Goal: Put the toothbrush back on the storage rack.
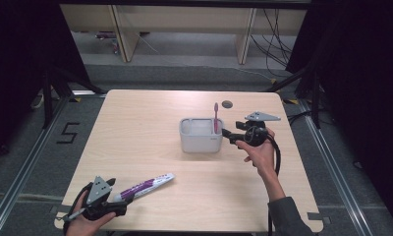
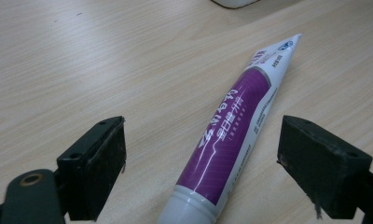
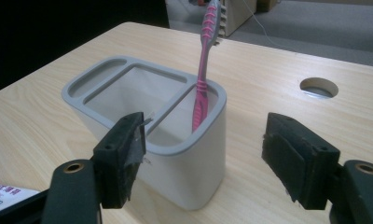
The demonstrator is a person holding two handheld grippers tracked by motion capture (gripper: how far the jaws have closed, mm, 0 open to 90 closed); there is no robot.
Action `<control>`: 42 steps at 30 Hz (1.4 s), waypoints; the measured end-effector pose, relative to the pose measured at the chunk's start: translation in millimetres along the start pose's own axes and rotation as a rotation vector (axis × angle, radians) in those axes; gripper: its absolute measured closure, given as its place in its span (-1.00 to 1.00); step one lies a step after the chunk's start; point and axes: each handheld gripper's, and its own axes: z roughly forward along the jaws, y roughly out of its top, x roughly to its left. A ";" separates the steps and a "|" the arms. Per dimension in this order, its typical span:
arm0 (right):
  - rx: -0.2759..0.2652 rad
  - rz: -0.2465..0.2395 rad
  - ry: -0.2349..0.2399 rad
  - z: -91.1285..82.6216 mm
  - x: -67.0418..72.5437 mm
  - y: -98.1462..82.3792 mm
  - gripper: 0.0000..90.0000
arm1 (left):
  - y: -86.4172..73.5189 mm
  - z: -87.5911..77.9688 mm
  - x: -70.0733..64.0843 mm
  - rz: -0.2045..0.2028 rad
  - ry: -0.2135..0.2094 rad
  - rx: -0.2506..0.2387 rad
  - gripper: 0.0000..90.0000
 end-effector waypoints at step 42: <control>0.100 -0.086 -0.006 -21.5 18.1 -46.7 -0.36 | -1.4 -1.6 0.0 -0.004 0.016 0.014 -0.67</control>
